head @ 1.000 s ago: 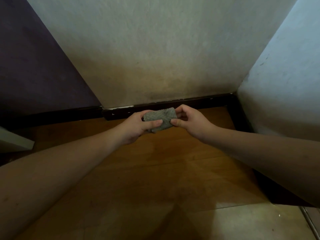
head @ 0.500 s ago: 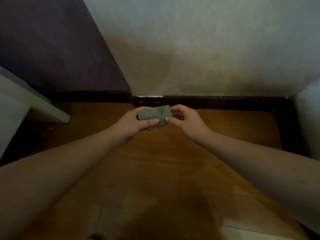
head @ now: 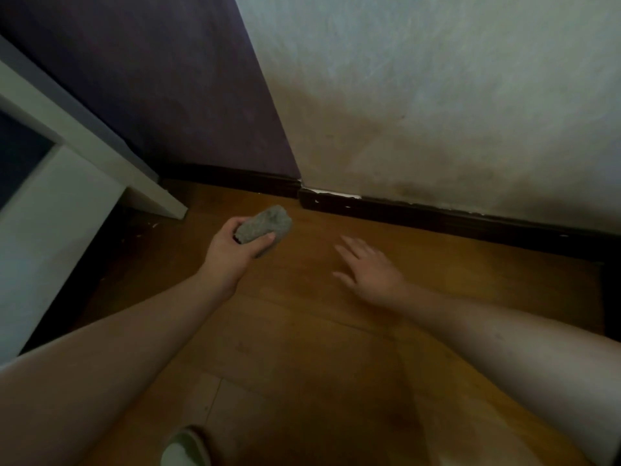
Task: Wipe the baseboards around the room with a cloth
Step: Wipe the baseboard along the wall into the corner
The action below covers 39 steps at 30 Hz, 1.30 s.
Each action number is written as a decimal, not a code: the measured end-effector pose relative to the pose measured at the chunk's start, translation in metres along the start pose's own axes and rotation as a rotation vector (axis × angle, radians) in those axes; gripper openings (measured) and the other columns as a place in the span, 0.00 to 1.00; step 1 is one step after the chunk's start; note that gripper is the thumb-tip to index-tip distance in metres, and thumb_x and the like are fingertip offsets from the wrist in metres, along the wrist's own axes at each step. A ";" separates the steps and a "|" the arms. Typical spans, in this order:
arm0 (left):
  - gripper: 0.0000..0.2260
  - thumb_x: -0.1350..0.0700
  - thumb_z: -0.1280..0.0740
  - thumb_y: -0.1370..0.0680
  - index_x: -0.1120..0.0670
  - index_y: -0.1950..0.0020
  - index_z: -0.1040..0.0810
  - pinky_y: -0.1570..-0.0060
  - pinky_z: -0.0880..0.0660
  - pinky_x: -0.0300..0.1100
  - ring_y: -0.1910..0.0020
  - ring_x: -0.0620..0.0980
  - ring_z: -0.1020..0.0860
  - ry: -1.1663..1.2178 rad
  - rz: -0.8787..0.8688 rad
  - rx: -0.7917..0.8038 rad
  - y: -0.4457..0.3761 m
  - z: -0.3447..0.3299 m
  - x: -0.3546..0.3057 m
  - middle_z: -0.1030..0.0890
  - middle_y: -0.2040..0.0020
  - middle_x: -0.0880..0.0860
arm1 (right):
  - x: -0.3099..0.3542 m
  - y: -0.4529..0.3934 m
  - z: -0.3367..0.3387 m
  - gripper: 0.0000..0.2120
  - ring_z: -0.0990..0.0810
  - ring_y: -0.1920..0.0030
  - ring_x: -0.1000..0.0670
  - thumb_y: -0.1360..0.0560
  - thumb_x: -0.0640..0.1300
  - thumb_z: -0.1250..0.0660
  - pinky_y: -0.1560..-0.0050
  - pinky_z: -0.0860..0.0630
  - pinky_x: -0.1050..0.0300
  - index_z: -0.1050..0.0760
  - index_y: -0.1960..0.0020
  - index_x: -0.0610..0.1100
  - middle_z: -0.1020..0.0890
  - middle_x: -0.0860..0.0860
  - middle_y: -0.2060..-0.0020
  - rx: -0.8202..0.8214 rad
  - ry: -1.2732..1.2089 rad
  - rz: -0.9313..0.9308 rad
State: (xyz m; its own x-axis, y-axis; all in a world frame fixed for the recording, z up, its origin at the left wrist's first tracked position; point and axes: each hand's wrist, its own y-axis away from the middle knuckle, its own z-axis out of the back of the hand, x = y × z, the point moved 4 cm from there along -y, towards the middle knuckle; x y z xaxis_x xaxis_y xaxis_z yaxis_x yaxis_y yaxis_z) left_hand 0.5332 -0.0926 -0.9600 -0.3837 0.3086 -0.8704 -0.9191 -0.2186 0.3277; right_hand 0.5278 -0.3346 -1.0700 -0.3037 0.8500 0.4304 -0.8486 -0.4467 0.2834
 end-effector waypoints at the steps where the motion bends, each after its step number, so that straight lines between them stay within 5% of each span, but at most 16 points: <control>1: 0.18 0.56 0.23 0.27 0.50 0.41 0.24 0.48 0.21 0.45 0.45 0.49 0.20 0.009 0.003 -0.021 0.001 0.001 0.005 0.20 0.44 0.50 | -0.001 -0.003 -0.006 0.32 0.54 0.21 0.49 0.18 0.63 0.50 0.23 0.52 0.48 0.51 0.20 0.51 0.54 0.52 0.20 -0.010 0.041 0.027; 5: 0.14 0.56 0.23 0.27 0.48 0.45 0.23 0.51 0.23 0.41 0.48 0.47 0.20 0.062 0.009 -0.087 -0.001 0.006 0.026 0.19 0.48 0.49 | 0.006 -0.033 -0.030 0.32 0.56 0.21 0.50 0.18 0.64 0.52 0.23 0.56 0.50 0.53 0.19 0.50 0.56 0.52 0.20 -0.004 0.115 0.125; 17: 0.21 0.53 0.23 0.26 0.49 0.37 0.27 0.48 0.22 0.42 0.46 0.47 0.21 -0.072 0.047 -0.176 -0.057 0.052 0.087 0.21 0.46 0.46 | 0.027 -0.103 -0.060 0.33 0.52 0.21 0.50 0.19 0.65 0.54 0.23 0.58 0.49 0.50 0.19 0.50 0.50 0.50 0.20 -0.050 0.228 0.277; 26: 0.32 0.54 0.23 0.27 0.54 0.26 0.30 0.42 0.31 0.34 0.39 0.43 0.26 -0.102 -0.003 -0.235 -0.147 0.048 0.097 0.25 0.38 0.46 | 0.021 -0.109 -0.062 0.30 0.44 0.22 0.52 0.21 0.60 0.45 0.24 0.49 0.49 0.40 0.22 0.50 0.42 0.51 0.21 -0.127 0.126 0.295; 39: 0.27 0.53 0.26 0.24 0.54 0.27 0.30 0.39 0.32 0.38 0.34 0.52 0.26 -0.101 0.043 -0.541 -0.229 0.085 0.111 0.25 0.32 0.55 | 0.021 -0.109 -0.065 0.31 0.41 0.23 0.51 0.22 0.59 0.43 0.26 0.43 0.46 0.38 0.23 0.49 0.40 0.50 0.22 -0.225 0.147 0.326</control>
State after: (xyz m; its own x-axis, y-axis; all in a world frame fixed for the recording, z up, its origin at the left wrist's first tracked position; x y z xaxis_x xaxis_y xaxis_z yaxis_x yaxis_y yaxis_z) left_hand 0.6935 0.0703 -1.1002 -0.4510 0.3707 -0.8119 -0.7360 -0.6690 0.1034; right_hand 0.5860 -0.2498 -1.1475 -0.6171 0.7121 0.3348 -0.7660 -0.6411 -0.0484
